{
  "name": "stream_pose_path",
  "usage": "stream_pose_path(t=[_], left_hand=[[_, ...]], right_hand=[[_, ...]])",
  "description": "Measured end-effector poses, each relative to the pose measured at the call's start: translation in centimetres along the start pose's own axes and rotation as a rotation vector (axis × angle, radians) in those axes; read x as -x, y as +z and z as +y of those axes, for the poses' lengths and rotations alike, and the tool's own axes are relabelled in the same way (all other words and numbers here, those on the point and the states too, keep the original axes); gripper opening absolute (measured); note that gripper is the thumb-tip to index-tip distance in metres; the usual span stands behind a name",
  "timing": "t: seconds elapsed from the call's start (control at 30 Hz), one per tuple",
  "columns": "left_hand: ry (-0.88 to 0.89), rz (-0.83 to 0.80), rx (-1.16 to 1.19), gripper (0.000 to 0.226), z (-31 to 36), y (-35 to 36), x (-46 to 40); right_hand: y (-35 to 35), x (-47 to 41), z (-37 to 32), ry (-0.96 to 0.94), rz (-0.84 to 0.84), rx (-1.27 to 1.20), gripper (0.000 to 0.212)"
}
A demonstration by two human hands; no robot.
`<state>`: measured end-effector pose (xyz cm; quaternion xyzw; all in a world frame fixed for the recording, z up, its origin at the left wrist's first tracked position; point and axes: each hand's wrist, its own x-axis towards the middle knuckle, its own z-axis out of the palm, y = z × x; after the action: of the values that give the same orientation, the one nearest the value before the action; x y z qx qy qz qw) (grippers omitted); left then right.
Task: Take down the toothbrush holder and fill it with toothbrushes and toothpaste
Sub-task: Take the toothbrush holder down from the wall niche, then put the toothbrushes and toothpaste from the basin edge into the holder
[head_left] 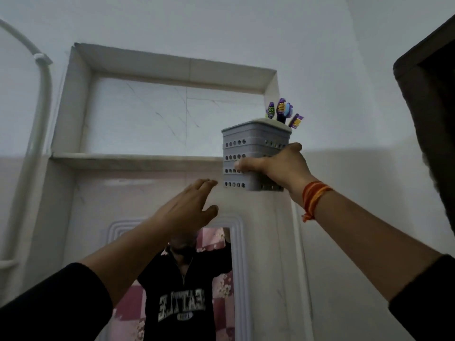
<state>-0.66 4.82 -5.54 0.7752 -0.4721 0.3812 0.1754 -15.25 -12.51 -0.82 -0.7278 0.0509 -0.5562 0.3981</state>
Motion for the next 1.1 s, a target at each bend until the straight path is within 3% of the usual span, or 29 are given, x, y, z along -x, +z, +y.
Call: stream_pose_path(t=[0.23, 0.4, 0.7, 1.0, 1.1], left_hand=[[-0.041, -0.160, 0.047, 0.054, -1.4, 7.3, 10.6], [-0.180, -0.375, 0.163, 0.053, -2.0, 14.7, 19.6], [-0.438, -0.815, 0.331, 0.038, -2.2, 27.2, 33.2], [-0.468, -1.167, 0.290, 0.043, -2.2, 37.3, 39.2], [-0.396, -1.282, 0.242, 0.029, -1.8, 40.2, 39.8]], right_hand=[[1.9, 12.8, 8.0, 0.023, 0.001, 0.113, 0.125], [5.0, 23.6, 16.4, 0.087, 0.011, 0.126, 0.137], [8.1, 41.5, 29.8, 0.422, -0.057, 0.201, 0.139], [8.3, 54.6, 37.6, 0.734, -0.078, 0.159, 0.137], [8.3, 57.8, 38.8, 0.795, -0.095, 0.113, 0.140]])
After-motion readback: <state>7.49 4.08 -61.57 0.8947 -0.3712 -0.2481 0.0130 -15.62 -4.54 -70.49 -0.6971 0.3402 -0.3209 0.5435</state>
